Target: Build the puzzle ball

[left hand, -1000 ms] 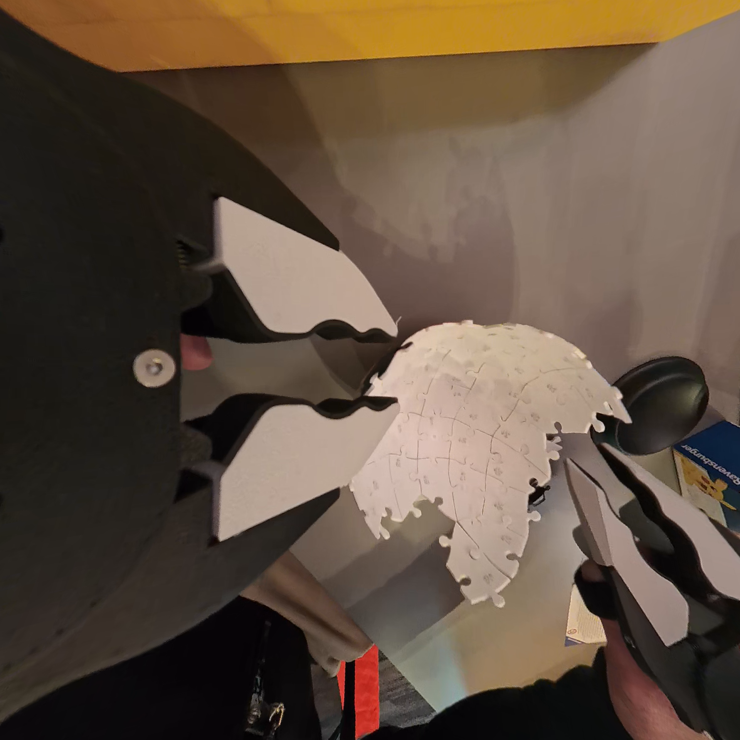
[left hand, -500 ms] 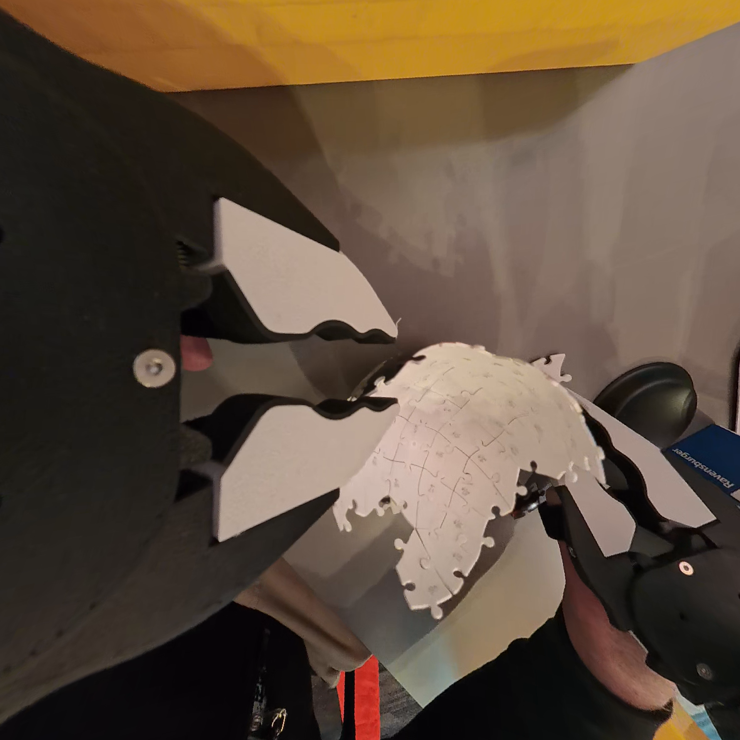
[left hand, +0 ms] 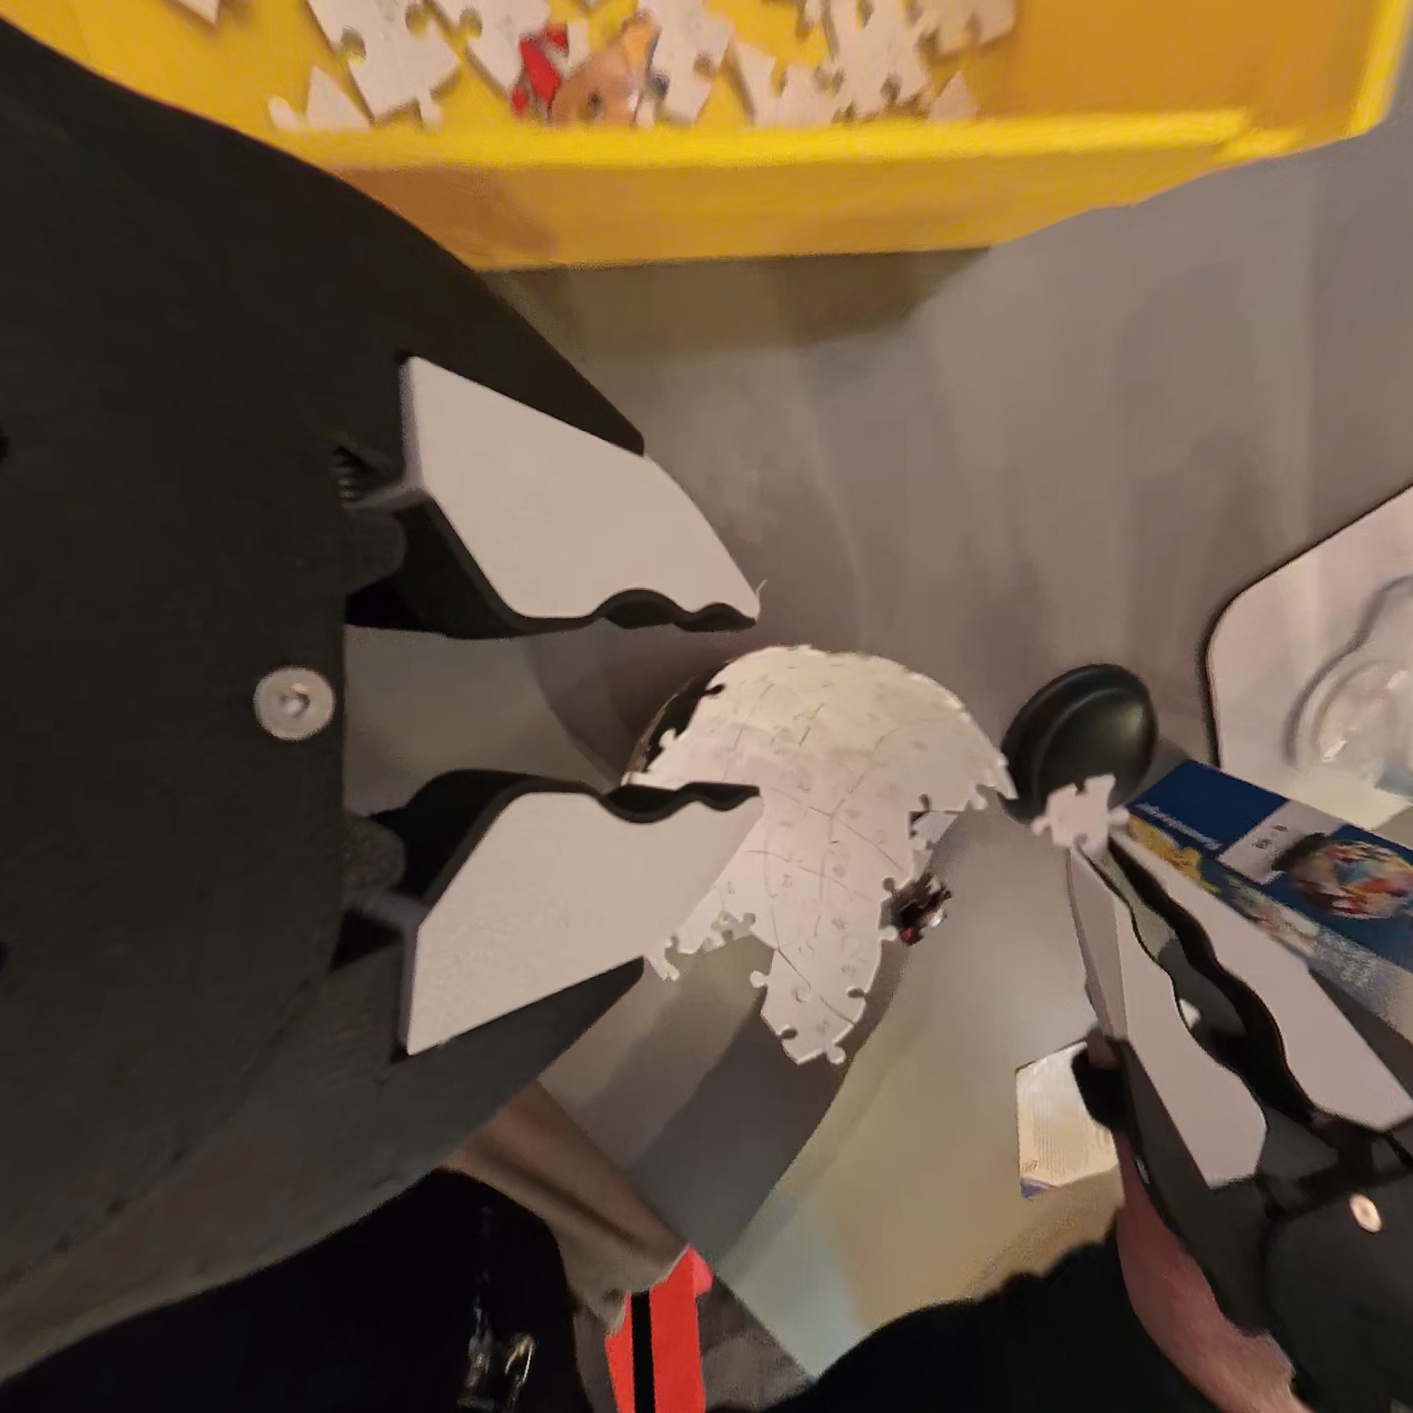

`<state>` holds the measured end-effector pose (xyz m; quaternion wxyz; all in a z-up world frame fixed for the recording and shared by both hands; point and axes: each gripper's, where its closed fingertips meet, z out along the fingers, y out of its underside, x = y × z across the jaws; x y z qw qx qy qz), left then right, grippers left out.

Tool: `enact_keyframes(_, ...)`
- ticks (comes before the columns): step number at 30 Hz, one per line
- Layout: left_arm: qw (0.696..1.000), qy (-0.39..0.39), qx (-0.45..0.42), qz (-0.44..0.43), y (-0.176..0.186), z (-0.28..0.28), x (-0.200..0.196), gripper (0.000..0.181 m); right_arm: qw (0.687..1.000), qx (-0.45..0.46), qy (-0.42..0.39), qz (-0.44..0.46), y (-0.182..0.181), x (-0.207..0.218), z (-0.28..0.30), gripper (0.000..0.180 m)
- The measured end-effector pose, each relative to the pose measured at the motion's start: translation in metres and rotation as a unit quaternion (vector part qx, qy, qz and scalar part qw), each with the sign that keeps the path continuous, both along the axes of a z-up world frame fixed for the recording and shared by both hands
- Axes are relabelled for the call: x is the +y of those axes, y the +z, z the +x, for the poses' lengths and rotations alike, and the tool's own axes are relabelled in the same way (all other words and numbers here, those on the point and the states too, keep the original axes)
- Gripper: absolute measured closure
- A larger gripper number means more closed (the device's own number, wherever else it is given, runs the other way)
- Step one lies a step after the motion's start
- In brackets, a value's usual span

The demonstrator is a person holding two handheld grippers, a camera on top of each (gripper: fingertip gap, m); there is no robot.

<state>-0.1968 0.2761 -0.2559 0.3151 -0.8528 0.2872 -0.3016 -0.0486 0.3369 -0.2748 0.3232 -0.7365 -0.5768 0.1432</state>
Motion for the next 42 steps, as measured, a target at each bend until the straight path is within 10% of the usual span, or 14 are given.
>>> enact_keyframes(1,1.0,0.0,0.009,0.023,0.009,-0.001,0.003,0.143,1.0,-0.002,0.015,0.021,0.014,-0.003,-0.001,0.171)
enact_keyframes(10,0.99,-0.1,-0.082,0.061,0.088,0.069,-0.006,0.143,0.957,-0.025,0.218,0.187,0.11,-0.073,-0.055,0.171)
enact_keyframes(15,0.974,-0.158,-0.159,-0.016,0.088,0.086,-0.028,0.175,0.94,-0.057,0.249,0.225,0.113,-0.083,-0.065,0.171)
enact_keyframes(25,0.968,-0.094,-0.223,0.059,0.095,0.062,-0.016,0.178,0.976,0.126,0.18,0.01,0.119,-0.067,-0.093,0.164)
enact_keyframes(35,0.971,-0.02,-0.214,0.101,0.081,0.035,-0.007,0.16,0.964,0.109,0.235,-0.066,0.106,-0.064,-0.113,0.179)
enact_keyframes(42,0.999,0.037,-0.027,-0.016,-0.005,0.014,-0.03,0.135,0.954,-0.038,0.293,-0.041,0.072,-0.05,-0.109,0.179)
